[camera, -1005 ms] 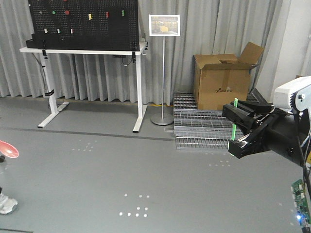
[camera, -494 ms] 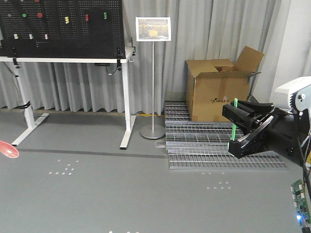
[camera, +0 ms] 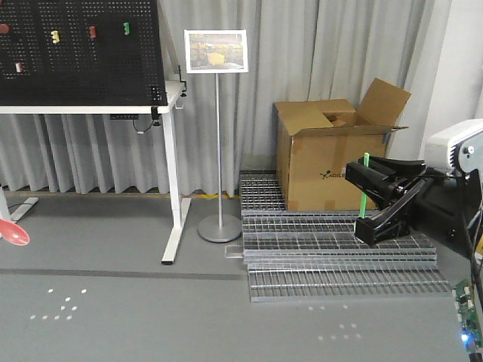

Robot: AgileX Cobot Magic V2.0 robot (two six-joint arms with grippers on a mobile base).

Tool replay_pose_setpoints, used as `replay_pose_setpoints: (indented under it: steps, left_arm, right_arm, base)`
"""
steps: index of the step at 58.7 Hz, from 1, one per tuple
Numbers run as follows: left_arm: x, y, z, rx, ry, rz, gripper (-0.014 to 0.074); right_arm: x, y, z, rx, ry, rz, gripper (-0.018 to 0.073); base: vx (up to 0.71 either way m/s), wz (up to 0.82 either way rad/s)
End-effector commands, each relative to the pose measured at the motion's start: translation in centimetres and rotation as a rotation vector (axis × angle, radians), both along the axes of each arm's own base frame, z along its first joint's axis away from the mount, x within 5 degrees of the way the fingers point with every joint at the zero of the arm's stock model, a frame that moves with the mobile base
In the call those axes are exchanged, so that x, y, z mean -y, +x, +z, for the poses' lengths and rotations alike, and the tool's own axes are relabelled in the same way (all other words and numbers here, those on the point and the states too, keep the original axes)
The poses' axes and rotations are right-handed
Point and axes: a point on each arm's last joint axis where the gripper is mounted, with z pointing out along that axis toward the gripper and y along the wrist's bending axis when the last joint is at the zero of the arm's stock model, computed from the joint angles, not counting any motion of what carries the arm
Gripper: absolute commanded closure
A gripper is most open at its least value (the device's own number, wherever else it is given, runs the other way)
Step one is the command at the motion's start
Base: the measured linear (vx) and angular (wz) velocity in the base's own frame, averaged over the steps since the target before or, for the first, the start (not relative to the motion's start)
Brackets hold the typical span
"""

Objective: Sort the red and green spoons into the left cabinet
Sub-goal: 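Drive the base across the room holding both spoons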

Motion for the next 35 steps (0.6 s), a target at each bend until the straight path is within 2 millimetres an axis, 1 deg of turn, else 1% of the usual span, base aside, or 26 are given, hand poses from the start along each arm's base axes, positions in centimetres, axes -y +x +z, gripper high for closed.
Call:
replay_pose_setpoints:
  steps: [1,35]
  left_arm:
    - [-0.03,-0.72,1.62,0.107,-0.025,-0.01,0.0587]
    - [-0.03,-0.72,1.62,0.107,-0.025,-0.01,0.0587]
  right_arm:
    - [-0.03,-0.85,2.27,0.081,0.048,0.026,0.0568]
    - [-0.03,-0.85,2.27,0.081,0.048,0.026,0.0568]
  base:
    - [0.54,-0.04]
    - [0.53,-0.03]
